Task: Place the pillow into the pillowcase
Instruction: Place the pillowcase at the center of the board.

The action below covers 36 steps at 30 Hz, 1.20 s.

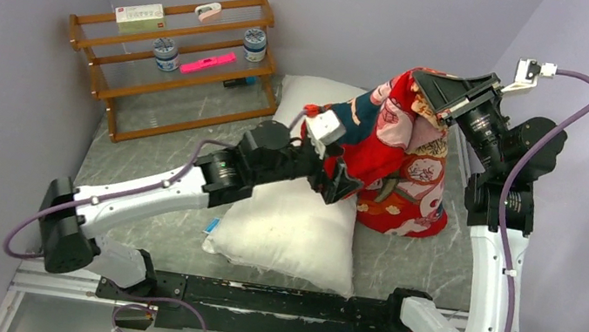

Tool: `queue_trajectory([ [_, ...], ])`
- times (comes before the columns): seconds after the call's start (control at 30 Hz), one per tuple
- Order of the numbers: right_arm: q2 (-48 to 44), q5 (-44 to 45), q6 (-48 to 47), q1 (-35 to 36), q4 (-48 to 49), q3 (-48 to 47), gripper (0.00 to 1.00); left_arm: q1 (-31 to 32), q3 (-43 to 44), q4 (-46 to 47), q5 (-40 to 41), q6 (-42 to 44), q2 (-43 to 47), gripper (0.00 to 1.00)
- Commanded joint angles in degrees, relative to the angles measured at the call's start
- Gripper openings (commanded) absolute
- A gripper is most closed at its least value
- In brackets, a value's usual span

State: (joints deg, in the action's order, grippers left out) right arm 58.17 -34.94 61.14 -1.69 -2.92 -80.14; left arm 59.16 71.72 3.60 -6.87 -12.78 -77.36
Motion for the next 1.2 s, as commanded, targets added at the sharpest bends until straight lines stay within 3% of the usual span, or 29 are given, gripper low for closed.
queue_trajectory([
  [0.0,-1.11,0.83,2.08,-0.02,5.68,0.4,0.0,2.2,2.63,5.38,0.56,4.03,-3.6,0.97],
  [0.3,-1.57,0.82,3.41,0.0,5.48,1.69,0.0,4.47,3.7,12.17,10.41,5.76,-9.39,0.93],
  [0.33,-1.57,0.57,3.65,-0.01,5.65,1.92,0.0,4.48,4.0,12.11,12.38,6.27,-9.7,0.86],
  [0.37,-1.76,0.4,3.71,-0.01,5.79,2.22,0.0,4.48,4.49,11.54,14.67,6.79,-9.88,0.69],
  [0.4,-1.87,0.4,3.55,0.01,5.74,2.53,0.0,4.48,5.01,10.61,16.99,7.4,-9.75,0.37],
  [0.43,-2.11,0.28,2.98,-0.01,5.25,2.73,0.0,4.48,5.69,9.32,19.74,7.83,-9.16,0.17],
  [0.47,-2.18,0.23,1.92,-0.01,4.46,2.72,0.0,4.5,6.05,7.98,22.5,8.56,-8.23,0.06],
  [0.53,-1.47,1.18,-3.01,-0.04,-1.5,0.69,0.0,4.48,6.27,6.07,29.61,10.02,-5.24,0.05],
  [0.57,-0.7,2.71,-6.25,0.02,-6.04,-1.09,0.05,4.48,5.93,6.47,32.64,10.84,-3.29,0.05],
  [0.73,3.67,11.2,-20.59,-0.03,-23.49,-5.05,0.54,4.35,4.1,12.92,41.66,19.44,6.33,0.05],
  [0.87,7.33,12.2,-26.56,0.28,-28.35,-2.24,0.79,0.66,15.07,4.27,51.36,22.71,2.75,0.05],
  [1.03,10.37,23.34,-32.08,9.42,-33.44,-0.67,0.86,-11.48,28.32,-8.6,43.51,14.78,-1.78,0.05],
  [1.17,11.93,31.6,-35.07,20.02,-37.07,-3.43,0.86,-17.57,40.36,-17.0,44.26,13.19,-7.06,0.05],
])
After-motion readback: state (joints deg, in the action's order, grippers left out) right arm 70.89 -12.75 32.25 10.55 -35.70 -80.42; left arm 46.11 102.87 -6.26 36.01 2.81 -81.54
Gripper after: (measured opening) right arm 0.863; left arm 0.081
